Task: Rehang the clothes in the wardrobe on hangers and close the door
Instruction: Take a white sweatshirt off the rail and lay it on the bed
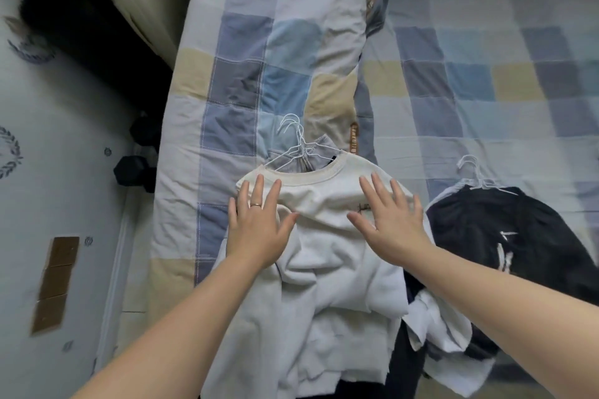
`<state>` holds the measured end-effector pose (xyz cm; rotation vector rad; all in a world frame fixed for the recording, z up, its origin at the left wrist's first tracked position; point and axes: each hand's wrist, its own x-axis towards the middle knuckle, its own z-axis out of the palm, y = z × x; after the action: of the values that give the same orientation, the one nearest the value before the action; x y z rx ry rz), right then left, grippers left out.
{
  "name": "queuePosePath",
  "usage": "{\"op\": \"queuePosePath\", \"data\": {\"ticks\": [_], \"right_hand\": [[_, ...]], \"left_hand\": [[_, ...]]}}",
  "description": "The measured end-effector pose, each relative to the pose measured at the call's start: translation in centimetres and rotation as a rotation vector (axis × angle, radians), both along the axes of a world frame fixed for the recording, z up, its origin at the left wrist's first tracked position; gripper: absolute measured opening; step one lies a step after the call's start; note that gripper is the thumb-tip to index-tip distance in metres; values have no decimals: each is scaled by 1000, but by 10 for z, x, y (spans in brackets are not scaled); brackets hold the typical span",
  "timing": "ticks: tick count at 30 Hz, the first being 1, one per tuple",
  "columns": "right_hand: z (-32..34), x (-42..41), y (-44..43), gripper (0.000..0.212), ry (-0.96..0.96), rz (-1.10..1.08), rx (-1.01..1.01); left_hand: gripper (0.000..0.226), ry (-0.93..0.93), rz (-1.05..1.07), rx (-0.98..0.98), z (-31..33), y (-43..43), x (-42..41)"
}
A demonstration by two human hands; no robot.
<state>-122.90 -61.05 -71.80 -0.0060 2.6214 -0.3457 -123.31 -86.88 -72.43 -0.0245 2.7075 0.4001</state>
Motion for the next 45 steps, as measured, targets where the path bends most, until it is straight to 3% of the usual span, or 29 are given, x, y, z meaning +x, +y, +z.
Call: {"op": "queuePosePath", "data": {"ticks": [6, 12, 27, 45], "right_hand": [[95, 77, 9, 79, -6, -76, 55], [152, 154, 21, 79, 73, -272, 126], [199, 381, 114, 77, 152, -813, 209], [237, 790, 284, 76, 189, -1450, 302]], "left_hand": [[73, -15, -100, 88, 88, 15, 60], [73, -4, -241, 146, 136, 47, 112], [73, 65, -795, 251, 186, 211, 210], [79, 138, -1485, 287, 230, 505, 552]]}}
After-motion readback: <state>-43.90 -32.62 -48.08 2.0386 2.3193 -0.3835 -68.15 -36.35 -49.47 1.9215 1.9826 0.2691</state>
